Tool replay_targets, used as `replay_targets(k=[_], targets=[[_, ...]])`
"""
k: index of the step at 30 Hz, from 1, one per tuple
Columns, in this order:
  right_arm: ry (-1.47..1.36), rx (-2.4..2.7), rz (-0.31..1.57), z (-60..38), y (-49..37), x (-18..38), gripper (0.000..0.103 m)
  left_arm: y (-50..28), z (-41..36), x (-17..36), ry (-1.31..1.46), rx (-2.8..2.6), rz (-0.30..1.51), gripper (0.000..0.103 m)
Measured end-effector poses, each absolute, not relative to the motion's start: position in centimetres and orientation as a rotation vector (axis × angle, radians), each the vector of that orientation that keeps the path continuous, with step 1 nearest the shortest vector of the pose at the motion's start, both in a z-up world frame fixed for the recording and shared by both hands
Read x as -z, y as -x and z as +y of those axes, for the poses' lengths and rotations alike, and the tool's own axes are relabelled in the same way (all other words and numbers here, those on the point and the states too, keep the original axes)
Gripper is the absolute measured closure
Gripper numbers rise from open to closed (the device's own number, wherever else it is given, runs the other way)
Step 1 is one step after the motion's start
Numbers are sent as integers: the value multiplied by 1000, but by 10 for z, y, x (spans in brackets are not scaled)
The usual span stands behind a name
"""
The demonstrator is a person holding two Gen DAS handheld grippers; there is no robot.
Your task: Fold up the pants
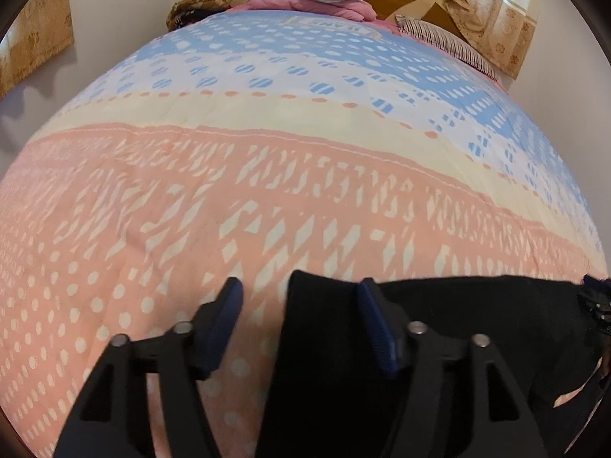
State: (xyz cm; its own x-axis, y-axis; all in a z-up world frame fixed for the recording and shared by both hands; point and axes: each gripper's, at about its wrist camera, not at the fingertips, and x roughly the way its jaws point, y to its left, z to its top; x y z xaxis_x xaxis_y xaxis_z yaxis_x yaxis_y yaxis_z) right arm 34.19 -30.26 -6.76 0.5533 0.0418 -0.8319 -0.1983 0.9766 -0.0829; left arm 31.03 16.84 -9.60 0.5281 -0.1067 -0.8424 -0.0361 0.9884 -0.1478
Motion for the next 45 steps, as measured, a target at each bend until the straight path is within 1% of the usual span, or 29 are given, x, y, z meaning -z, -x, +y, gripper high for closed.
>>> replay_targets(k=[1,2,3,4,5,6,7,8,10,16,20,23,28,31,32,33,34,38,39,40,41,42,43,44,45], targets=[[141,-184,991,-308,-346,69,30,-311,168,96,149,46,1009,37],[127,-207,1003,-311,-348,70,30,-311,166,96,135,48,1004,41],[122,-220,1009,-311,-349,71,34,-311,162,95,119,72,993,64],[122,-240,1007,-311,-349,71,40,-309,159,95,122,110,986,82],[121,-273,1002,-310,-346,70,58,-309,155,93,113,122,982,83],[121,-286,1000,-309,-344,68,80,-310,152,92,93,119,980,85],[114,-294,1000,-307,-342,65,91,-310,150,91,79,120,976,86],[110,-291,999,-303,-338,62,96,-310,151,88,84,113,970,86],[133,-256,971,-296,-330,54,97,-307,154,81,118,110,959,86],[55,-231,789,-293,-278,-5,97,-274,166,29,138,123,801,86],[33,-254,684,-284,-223,-38,97,-234,171,-1,129,132,710,86],[25,-273,636,-275,-182,-48,97,-202,175,-11,124,131,647,86],[26,-286,602,-260,-116,-38,97,-146,183,-7,113,124,578,86],[96,-258,598,-247,-84,-17,97,-119,189,6,119,125,565,86],[101,-255,608,-246,-76,-8,97,-111,191,14,127,129,575,85],[98,-254,621,-246,-72,1,97,-105,193,24,132,125,599,81],[94,-253,637,-244,-66,11,97,-100,194,32,132,121,620,80],[118,-224,704,-233,-51,58,97,-95,196,64,78,64,729,80],[121,-219,716,-232,-48,67,97,-95,198,70,63,47,750,76],[119,-209,732,-232,-48,77,97,-96,200,76,39,13,777,69],[109,-197,748,-233,-48,85,97,-95,204,78,25,-10,790,63],[96,-190,765,-236,-50,89,96,-94,208,79,15,-35,794,52],[79,-189,780,-238,-51,93,95,-93,212,79,10,-57,792,49],[57,-194,773,-241,-50,92,93,-94,217,76,8,-78,791,49],[39,-200,775,-243,-50,89,89,-95,222,72,14,-103,789,49]])
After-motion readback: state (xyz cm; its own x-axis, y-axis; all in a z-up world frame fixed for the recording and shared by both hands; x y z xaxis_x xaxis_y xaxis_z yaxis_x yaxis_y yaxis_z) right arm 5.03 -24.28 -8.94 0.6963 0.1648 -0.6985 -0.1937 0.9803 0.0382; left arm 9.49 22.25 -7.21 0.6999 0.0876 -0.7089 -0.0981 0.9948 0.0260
